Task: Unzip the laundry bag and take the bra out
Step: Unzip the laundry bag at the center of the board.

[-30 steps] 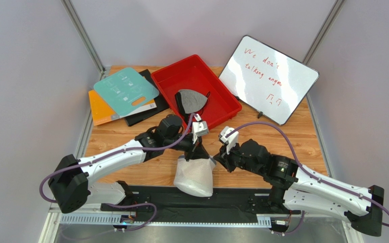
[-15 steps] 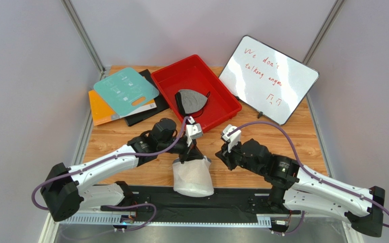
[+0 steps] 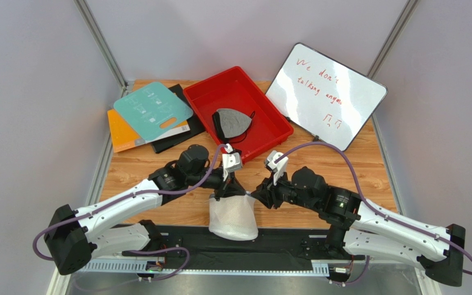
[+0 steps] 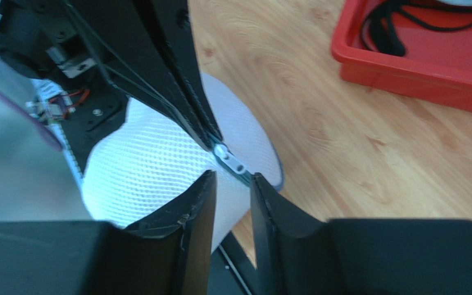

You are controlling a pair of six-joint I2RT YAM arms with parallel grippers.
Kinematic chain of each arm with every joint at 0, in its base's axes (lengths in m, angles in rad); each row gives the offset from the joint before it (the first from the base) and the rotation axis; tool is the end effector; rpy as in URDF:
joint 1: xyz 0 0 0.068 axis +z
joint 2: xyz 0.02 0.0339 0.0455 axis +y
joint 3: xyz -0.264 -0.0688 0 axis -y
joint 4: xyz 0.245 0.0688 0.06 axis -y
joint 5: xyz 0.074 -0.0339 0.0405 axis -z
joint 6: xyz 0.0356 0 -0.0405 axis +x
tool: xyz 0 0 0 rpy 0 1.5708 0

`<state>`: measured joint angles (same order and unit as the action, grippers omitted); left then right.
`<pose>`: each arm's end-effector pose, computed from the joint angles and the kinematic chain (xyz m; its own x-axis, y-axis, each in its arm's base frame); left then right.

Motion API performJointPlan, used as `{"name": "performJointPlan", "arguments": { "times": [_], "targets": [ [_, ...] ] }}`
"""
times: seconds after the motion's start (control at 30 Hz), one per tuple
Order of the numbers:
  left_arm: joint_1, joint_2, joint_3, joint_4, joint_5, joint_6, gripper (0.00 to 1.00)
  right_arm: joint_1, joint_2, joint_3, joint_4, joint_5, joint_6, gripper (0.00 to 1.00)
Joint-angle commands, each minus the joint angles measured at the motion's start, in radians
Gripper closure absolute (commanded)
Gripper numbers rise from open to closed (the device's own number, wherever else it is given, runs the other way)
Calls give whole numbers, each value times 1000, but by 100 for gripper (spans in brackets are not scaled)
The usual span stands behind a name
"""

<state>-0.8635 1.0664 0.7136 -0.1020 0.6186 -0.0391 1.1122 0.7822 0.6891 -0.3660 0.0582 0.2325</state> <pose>0.1374 -0.1925 0.2710 -0.3227 0.3284 -0.8877 0.9459 0.1463 -0.2897 0.0817 0.1609 0.2880 -0.3918 -0.2741 -0.8783 -0.8034 0.5671 0.1815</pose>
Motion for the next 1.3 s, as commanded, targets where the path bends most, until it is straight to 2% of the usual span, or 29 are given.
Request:
{"name": "performJointPlan", "arguments": {
  "times": [0.0,0.1,0.3,0.87,1.27],
  "targets": [
    [0,-34,24,45,127,39,100,-11,-3,-5,140,-152,11,61],
    [1,-62,18,56,156,38,100,-46,-12,-17,160,-234,22,54],
    [0,-88,21,78,233,35,100,-144,-29,-57,213,-408,60,52],
    [1,-108,20,58,182,38,100,-192,-74,-91,202,-446,186,53],
    [1,-115,17,58,173,36,100,-210,-55,-128,297,-526,212,57]
  ]
}}
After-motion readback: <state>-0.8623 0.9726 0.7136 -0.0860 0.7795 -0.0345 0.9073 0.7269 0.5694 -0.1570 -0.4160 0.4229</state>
